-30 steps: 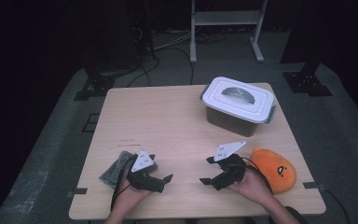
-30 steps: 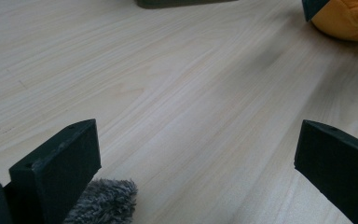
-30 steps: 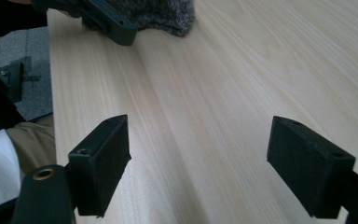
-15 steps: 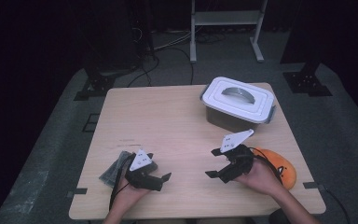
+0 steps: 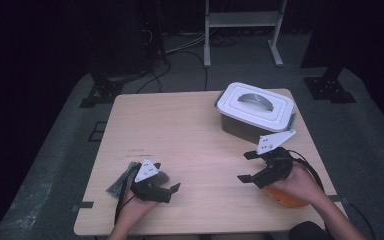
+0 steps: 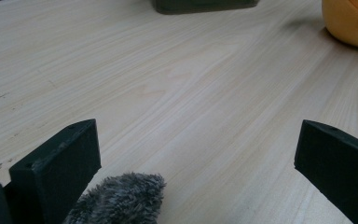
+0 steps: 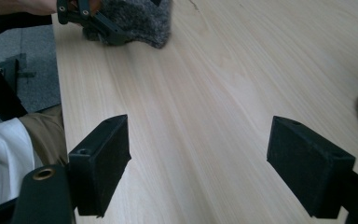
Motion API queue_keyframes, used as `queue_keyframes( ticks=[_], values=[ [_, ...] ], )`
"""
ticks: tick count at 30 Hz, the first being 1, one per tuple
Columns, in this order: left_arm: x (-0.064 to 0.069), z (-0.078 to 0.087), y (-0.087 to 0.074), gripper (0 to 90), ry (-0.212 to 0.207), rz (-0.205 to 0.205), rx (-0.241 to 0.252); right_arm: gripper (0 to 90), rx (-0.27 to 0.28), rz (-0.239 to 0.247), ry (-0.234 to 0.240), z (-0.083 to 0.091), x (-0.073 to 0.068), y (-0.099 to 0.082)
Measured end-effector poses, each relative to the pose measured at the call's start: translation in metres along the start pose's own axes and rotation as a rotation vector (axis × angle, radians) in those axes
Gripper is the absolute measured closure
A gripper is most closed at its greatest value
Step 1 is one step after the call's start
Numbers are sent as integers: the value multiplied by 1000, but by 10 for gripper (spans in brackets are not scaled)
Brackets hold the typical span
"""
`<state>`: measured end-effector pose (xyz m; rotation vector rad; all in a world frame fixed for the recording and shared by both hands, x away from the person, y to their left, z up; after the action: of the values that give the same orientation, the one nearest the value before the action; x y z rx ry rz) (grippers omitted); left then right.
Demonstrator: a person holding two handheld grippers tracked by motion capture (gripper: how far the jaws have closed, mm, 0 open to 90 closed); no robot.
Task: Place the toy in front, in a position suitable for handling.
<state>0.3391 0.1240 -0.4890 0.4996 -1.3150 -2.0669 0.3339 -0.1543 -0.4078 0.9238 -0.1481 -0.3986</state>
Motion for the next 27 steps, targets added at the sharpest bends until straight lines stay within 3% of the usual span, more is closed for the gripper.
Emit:
queue_keyframes(
  ticks=[13,27],
  values=[
    [0,-1,-1,0,4,-1,-5,203,17,-30,-77,44,18,-21],
    [-1,-1,-1,0,8,-2,-3,212,-17,-66,-141,64,29,-53]
  ],
)
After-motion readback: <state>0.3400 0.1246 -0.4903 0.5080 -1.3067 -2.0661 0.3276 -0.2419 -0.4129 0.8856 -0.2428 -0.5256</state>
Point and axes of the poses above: each handheld gripper's, and its own axes: z roughly backward along the jaws, y roughly out of its top, x roughly to its right, the point moved 8 cm from there along -z, roughly forward along the jaws, and after that the axes turned 5 degrees about x, right-handed, at the moved point
